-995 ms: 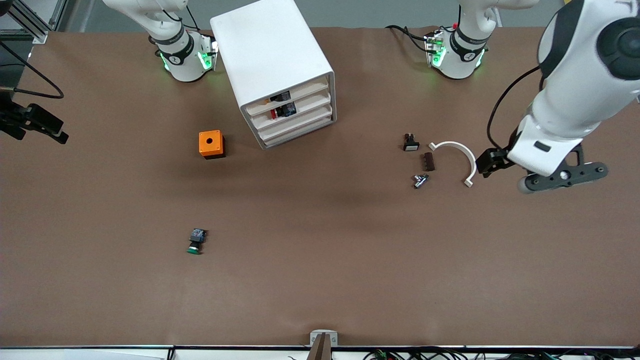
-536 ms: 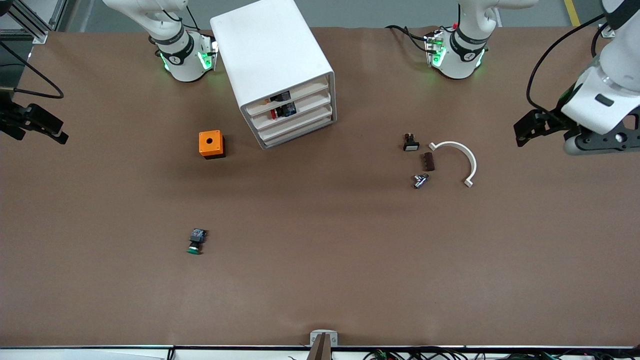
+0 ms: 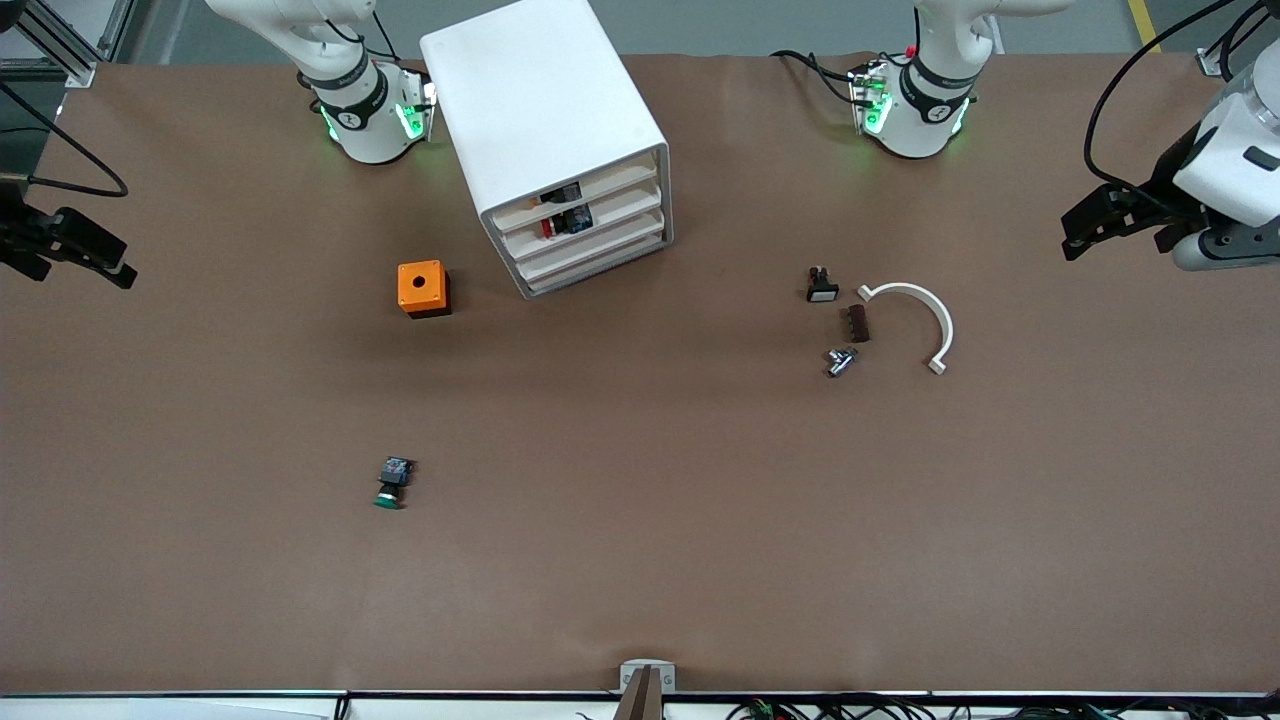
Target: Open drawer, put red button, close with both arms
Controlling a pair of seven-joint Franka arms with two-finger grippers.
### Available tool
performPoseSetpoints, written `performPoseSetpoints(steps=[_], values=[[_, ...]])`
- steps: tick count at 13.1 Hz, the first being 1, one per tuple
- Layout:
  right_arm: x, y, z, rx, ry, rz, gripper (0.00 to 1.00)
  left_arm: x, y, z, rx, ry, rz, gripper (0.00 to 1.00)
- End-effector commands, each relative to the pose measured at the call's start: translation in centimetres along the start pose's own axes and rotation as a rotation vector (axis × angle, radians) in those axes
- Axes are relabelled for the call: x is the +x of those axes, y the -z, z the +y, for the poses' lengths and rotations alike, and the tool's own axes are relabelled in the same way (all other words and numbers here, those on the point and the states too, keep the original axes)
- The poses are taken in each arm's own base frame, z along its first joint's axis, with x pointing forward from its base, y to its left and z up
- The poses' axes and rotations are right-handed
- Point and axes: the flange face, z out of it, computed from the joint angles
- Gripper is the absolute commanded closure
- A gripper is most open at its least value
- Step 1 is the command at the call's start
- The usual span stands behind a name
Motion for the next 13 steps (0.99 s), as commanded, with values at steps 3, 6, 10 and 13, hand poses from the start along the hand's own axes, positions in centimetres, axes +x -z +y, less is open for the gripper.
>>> performPoseSetpoints(steps=[3, 6, 10, 13], values=[[0.0, 0.6, -0.1, -0.01, 0.015, 0.024, 0.0, -0.9, 0.3, 0.1, -0.02, -0.026, 0.019, 0.0], [0.0, 0.5, -0.1, -0.065, 0.031, 0.031, 0.0, -1.4, 0.9, -0.3, -0.02, -0.059, 0.02, 0.0], [0.0, 0.3, 0.4, -0.063, 0.018, 0.02, 0.0, -2.6, 1.7, -0.5, -0.016, -0.057, 0.005, 0.0], [0.0, 0.2, 0.9, -0.063, 0.01, 0.015, 0.0, -2.5, 1.7, -0.5, -0.016, -0.057, 0.001, 0.0]])
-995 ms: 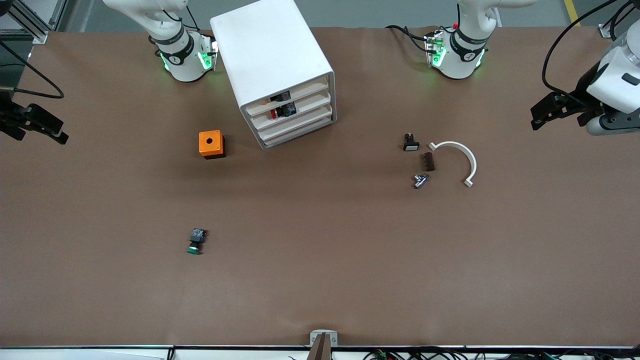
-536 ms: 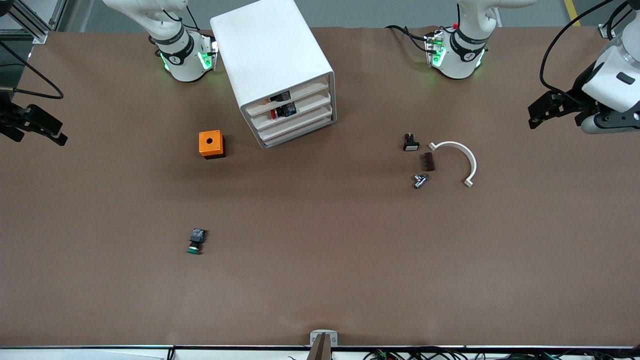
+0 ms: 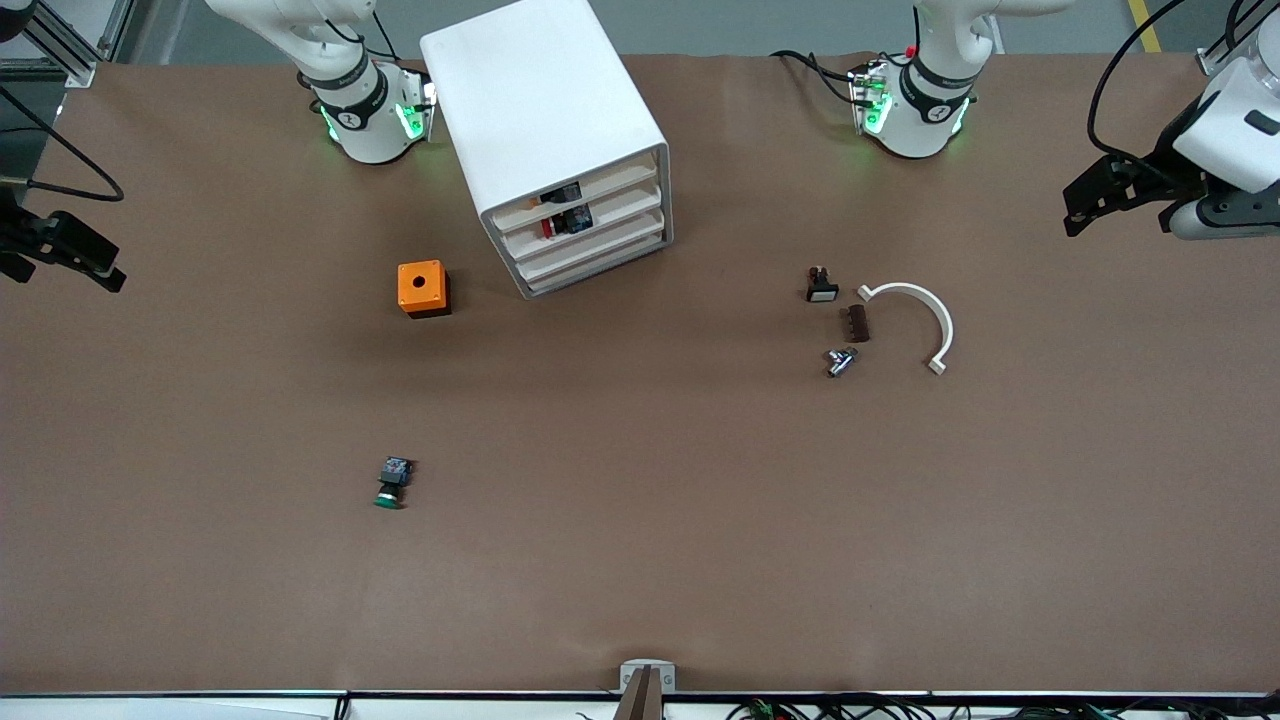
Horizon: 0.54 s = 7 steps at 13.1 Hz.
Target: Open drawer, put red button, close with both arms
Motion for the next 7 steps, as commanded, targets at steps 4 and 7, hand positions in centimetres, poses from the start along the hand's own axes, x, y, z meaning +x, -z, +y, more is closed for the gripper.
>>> performPoseSetpoints(steps=[4, 7], values=[[0.0, 0.5, 0.2, -0.006, 0.005, 0.008, 0.0, 0.2, 0.5, 0.0, -0.02, -0.003, 0.0, 0.0], [0.2, 1.4, 0.3, -0.007, 0.039, 0.024, 0.0, 0.5, 0.6, 0.0, -0.018, -0.004, -0.006, 0.0]])
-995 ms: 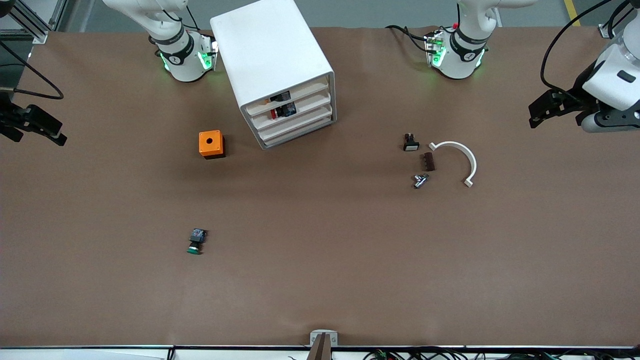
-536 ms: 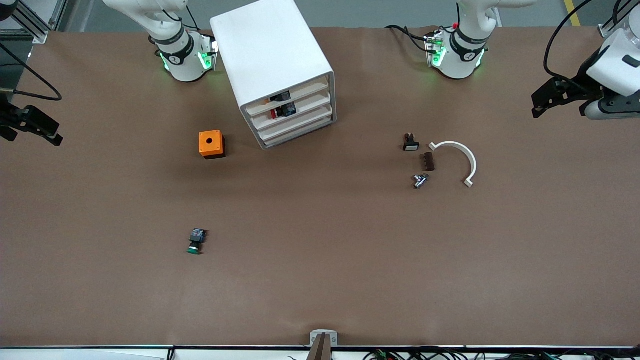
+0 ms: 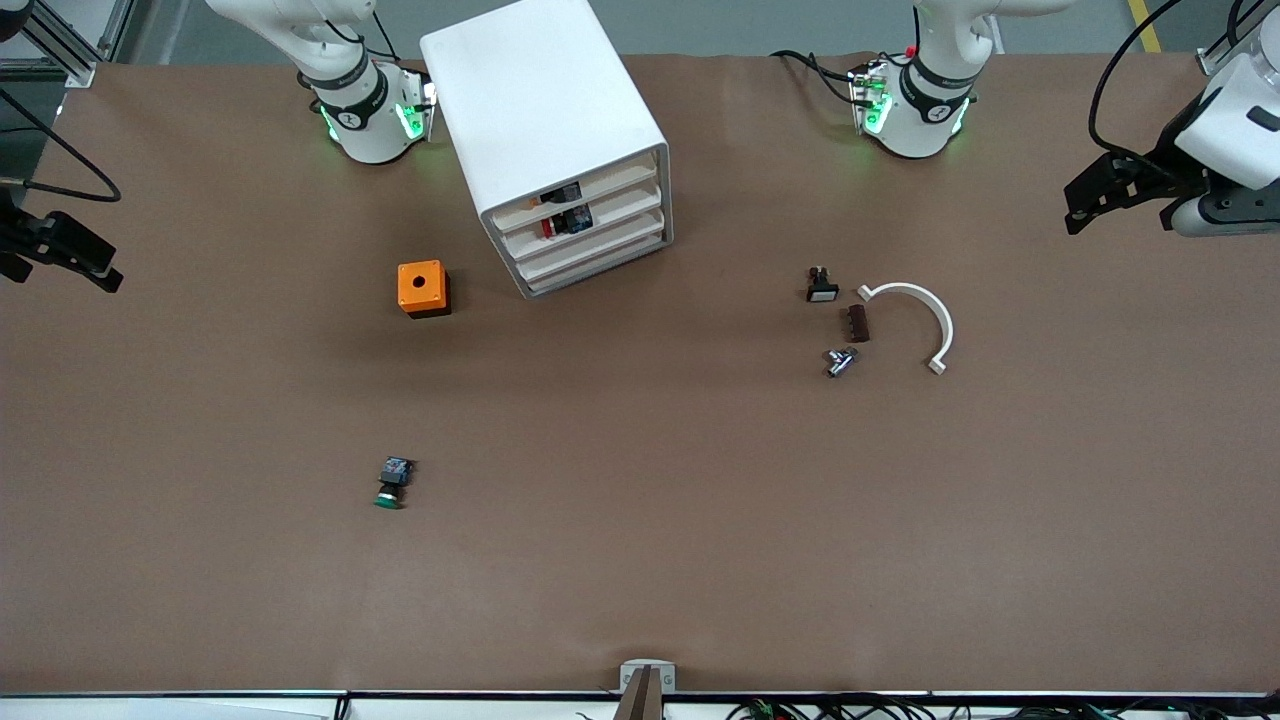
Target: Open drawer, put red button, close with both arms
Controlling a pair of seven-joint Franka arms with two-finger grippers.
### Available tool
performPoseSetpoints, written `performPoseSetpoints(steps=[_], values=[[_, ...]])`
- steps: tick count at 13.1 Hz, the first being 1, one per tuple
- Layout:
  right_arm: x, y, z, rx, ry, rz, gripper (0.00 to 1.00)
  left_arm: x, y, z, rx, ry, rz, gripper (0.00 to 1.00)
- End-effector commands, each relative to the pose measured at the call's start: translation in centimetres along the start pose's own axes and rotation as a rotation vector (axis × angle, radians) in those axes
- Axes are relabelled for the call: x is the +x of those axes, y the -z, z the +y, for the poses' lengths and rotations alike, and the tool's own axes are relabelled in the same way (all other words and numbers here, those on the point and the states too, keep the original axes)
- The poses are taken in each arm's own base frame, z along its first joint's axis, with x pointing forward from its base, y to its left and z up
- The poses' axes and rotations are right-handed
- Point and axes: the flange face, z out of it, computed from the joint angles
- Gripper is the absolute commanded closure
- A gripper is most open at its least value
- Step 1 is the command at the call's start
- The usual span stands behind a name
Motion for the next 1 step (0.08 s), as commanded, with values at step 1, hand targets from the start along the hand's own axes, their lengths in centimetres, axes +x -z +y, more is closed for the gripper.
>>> performPoseSetpoints(steps=[1], values=[[0.26, 1.08, 0.18, -0.009, 0.059, 0.016, 0.0, 0.39, 0.55, -0.05, -0.018, -0.004, -0.007, 0.0]])
